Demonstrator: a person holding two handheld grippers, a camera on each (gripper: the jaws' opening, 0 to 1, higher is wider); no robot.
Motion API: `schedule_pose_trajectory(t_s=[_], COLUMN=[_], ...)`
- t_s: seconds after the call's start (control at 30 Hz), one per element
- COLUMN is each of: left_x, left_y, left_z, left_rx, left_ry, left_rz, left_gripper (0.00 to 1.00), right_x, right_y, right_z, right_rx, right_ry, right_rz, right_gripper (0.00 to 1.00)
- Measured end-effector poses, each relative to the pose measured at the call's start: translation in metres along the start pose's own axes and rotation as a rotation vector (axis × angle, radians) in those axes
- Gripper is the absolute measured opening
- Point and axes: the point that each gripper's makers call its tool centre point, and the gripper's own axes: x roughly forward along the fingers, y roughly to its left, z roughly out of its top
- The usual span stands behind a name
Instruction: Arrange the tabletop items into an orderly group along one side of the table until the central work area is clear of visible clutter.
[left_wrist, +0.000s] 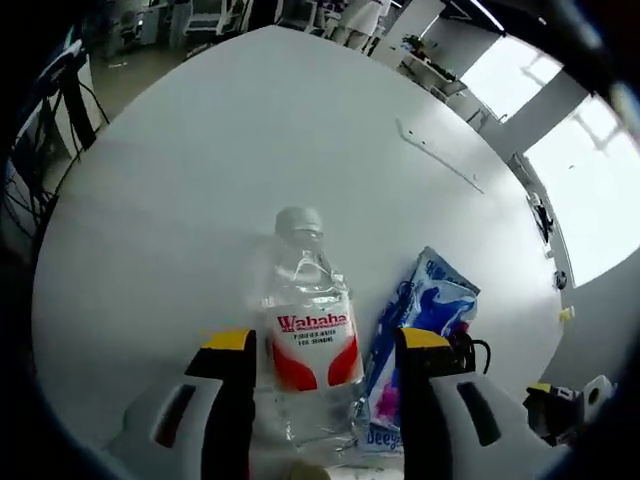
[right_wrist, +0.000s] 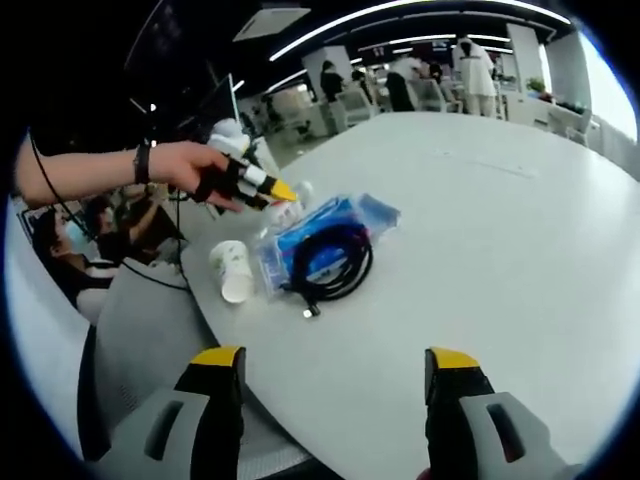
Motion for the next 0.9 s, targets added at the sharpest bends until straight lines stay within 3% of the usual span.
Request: schedule_pose_trajectory(t_s=[0.13,0.2,0.33,0.6,0.9], left_x=[0.008,0.006,0.004,-0.003,-0.011], left_y=[0.002,0.010,0.009,0.018,0.029], left_z=[-0.007,-0.007,-0.007,-0.006,-0.014], left_rx=[0.015,0.077,0.045,0.104,0.251], left_ry=[0.020,0.017,0.012,0.015,0.048], left_rz=[0.006,0.049,0.018,0.022,0.003], left_gripper=[0.48,0.41,0.40,0.37,0.36], right_x=[0.000,0.000,-0.001,0.001,0.003], right_y=[0.000,0.000,-0.001,0.003,0.005], right_z=[0.000,0.000,0.001,0.001,0.000], right_rx=[0.003,0.003,0.006,0.005,0.012], right_ry=[0.001,0.001,-0.002,-0.003,-0.011], right_rz=[-0.002,-0.003,-0.010,-0.009,-0.010], right_gripper=[0.74,0.74,0.74,0.74,0.74])
